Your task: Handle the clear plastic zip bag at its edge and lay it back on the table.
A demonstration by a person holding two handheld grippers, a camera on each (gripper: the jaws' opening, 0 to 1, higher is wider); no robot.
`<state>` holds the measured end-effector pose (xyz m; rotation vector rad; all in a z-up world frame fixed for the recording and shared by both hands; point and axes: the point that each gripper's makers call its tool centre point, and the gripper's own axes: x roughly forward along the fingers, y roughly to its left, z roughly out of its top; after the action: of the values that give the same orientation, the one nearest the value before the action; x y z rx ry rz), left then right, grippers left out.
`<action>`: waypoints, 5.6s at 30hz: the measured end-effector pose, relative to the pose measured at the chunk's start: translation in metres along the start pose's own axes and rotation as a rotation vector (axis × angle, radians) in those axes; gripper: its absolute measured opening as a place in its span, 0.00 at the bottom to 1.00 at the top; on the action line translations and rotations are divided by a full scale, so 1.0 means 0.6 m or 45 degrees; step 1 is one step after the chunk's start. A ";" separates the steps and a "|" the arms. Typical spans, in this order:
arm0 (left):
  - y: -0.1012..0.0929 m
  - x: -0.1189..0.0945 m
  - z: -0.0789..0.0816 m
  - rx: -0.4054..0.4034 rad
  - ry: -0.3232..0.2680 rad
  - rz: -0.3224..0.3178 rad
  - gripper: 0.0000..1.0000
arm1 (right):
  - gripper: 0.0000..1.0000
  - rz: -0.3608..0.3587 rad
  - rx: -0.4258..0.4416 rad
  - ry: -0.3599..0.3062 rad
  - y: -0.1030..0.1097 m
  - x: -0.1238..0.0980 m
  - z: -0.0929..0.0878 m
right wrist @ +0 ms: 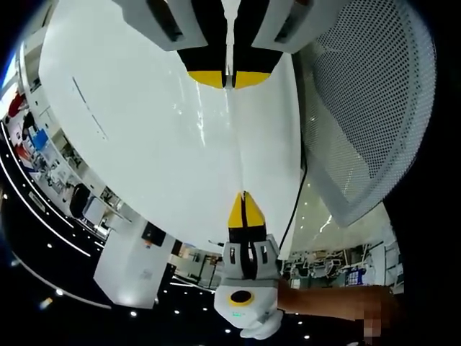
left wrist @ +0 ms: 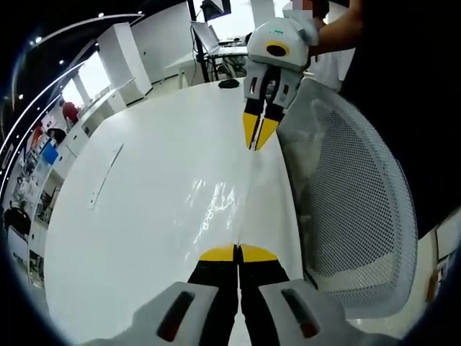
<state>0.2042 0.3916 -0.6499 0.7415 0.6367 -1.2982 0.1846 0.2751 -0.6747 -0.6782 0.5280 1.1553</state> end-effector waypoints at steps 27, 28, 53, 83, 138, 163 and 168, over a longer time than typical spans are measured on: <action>0.004 0.002 -0.001 -0.002 -0.008 0.003 0.00 | 0.00 -0.004 0.019 -0.001 -0.002 0.003 -0.003; 0.004 0.002 0.000 -0.003 -0.009 0.004 0.00 | 0.00 -0.003 0.020 0.000 -0.002 0.002 -0.003; -0.009 0.020 0.013 0.100 -0.009 -0.030 0.00 | 0.00 0.028 0.047 0.064 0.010 -0.002 -0.029; -0.024 0.031 0.040 0.200 -0.039 -0.080 0.00 | 0.08 0.095 0.116 -0.046 0.002 -0.034 0.014; 0.010 0.027 0.100 0.093 -0.126 0.036 0.00 | 0.00 0.134 0.194 -0.099 0.008 0.014 0.033; 0.031 -0.008 0.068 -0.327 -0.055 0.243 0.19 | 0.00 0.063 0.291 -0.119 -0.019 0.017 0.042; 0.016 0.003 0.068 -0.443 -0.067 0.237 0.19 | 0.00 0.048 0.292 -0.116 -0.020 0.020 0.043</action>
<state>0.2145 0.3596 -0.6245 0.4670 0.7104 -0.9990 0.2009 0.2983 -0.6628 -0.4178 0.5873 1.1345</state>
